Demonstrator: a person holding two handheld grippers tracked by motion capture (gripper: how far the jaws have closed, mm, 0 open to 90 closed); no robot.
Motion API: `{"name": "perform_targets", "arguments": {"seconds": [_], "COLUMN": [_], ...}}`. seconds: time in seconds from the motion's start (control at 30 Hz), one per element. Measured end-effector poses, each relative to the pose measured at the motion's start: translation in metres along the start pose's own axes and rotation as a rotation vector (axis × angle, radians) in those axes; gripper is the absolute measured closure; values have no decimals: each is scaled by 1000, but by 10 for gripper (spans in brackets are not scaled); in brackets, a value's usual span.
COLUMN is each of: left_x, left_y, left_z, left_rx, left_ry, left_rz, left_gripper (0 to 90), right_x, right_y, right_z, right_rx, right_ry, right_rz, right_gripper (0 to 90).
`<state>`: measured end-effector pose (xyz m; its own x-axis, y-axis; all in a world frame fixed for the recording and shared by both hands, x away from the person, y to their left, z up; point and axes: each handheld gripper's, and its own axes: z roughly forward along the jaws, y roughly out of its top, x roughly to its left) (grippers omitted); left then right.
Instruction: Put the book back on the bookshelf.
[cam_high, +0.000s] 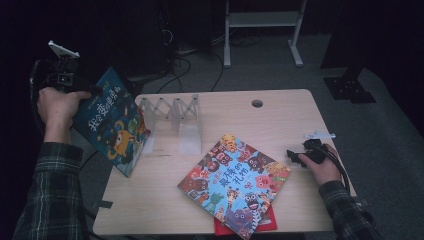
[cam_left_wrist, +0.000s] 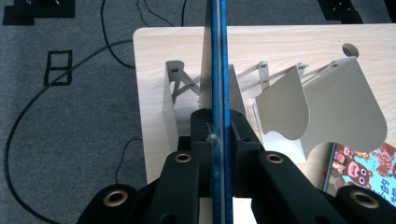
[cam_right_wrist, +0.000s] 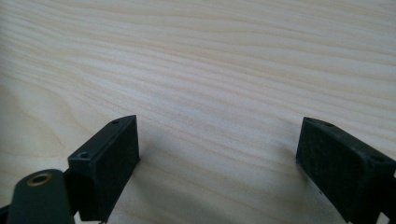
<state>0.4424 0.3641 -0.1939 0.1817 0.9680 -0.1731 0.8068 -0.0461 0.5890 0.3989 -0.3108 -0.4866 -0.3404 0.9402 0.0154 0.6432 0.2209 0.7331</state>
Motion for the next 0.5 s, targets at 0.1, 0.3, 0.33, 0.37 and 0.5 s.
{"name": "perform_targets", "arguments": {"seconds": [0.1, 0.3, 0.33, 0.37, 0.5], "left_x": [1, 5, 6, 7, 8], "left_y": [1, 3, 3, 4, 6], "left_z": [3, 9, 9, 9, 10], "left_rx": [-1, -10, -11, -10, -13], "left_ry": [6, 31, 32, 32, 41], "left_rz": [-12, -34, -37, -38, -45], "left_gripper": [827, 827, 827, 826, 827], "right_x": [0, 0, 0, 0, 0], "right_y": [0, 0, 0, 0, 0], "right_z": [0, 0, 0, 0, 0], "right_rx": [0, 0, 0, 1, 1], "right_ry": [0, 0, 0, 0, 0], "right_rz": [0, 0, 1, 1, 2], "right_gripper": [121, 121, 121, 121, 121]}}
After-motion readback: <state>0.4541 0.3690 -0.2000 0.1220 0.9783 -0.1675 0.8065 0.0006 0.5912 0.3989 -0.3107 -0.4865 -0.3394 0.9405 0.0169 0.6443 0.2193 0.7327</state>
